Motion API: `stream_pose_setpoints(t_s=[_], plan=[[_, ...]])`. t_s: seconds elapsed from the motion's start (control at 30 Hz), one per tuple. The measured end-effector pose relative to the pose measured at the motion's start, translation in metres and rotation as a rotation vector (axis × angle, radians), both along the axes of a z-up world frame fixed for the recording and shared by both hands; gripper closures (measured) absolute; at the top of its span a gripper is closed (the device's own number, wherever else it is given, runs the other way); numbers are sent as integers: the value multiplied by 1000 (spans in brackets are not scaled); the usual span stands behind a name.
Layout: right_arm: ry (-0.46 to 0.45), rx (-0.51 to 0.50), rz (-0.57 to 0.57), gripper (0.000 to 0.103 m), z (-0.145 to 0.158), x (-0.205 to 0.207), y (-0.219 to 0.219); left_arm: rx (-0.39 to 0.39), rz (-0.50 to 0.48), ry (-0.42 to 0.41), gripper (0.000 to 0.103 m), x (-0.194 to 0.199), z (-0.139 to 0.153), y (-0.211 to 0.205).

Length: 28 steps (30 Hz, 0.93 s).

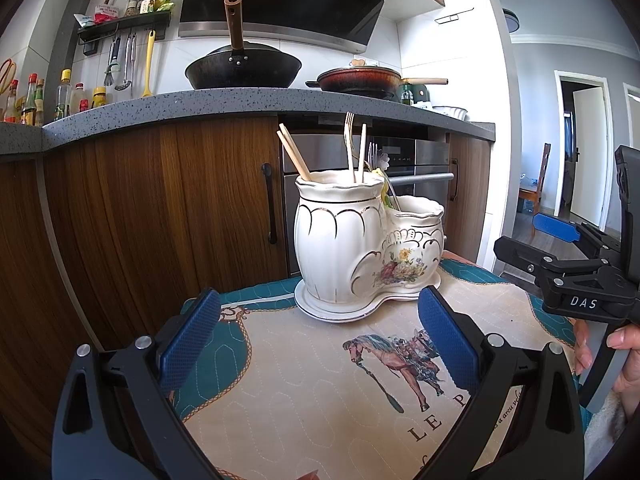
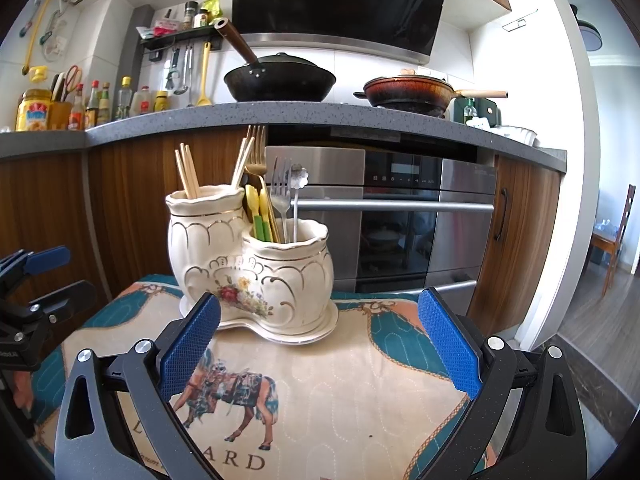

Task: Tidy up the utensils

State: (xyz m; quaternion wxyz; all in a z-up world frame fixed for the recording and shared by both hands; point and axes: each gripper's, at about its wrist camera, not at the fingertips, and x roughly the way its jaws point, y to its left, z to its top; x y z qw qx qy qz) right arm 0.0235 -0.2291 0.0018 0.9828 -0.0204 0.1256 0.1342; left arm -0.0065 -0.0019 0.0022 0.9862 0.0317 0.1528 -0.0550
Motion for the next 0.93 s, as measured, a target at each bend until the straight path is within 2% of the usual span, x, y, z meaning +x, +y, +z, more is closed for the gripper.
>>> stream_pose_setpoints(t_s=[0.93], plan=[[5, -1, -1, 5, -2, 1, -1, -4, 0, 16, 5, 2, -2, 0]])
